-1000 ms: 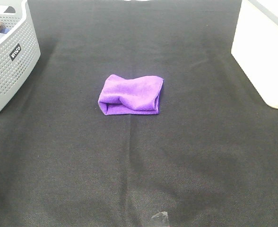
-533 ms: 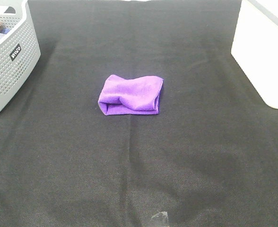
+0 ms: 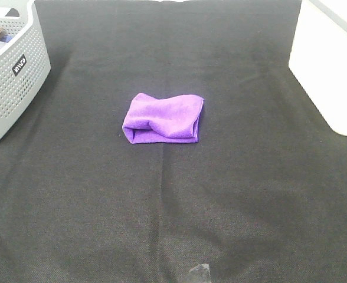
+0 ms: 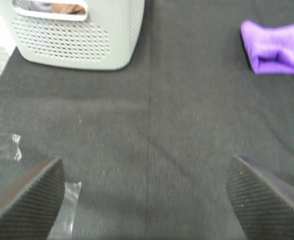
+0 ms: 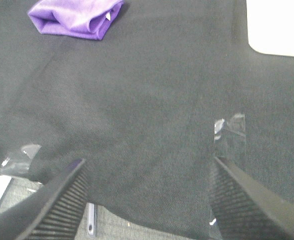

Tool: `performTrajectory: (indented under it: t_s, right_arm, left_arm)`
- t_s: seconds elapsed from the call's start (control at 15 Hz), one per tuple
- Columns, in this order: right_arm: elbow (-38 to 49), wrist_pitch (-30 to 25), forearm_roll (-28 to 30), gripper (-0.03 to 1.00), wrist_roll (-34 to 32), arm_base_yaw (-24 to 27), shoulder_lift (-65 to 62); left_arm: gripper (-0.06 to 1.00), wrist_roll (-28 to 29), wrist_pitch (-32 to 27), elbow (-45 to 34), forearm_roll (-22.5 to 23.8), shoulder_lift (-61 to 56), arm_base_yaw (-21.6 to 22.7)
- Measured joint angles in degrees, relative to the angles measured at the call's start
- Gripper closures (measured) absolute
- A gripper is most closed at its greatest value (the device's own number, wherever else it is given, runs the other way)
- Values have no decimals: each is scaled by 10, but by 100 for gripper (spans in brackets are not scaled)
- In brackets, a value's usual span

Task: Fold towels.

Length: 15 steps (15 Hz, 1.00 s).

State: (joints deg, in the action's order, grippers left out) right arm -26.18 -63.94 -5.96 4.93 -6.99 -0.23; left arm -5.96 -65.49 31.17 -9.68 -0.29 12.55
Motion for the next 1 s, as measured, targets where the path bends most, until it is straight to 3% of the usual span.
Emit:
performTrajectory:
  t_s: [0.33, 1.0]
  right_arm:
    - [1, 1, 2, 31, -1, 0, 0]
    - [1, 1, 2, 31, -1, 0, 0]
  left_arm:
    - [13, -2, 32, -15, -2, 0, 0]
    - [13, -6, 34, -15, -3, 0, -29]
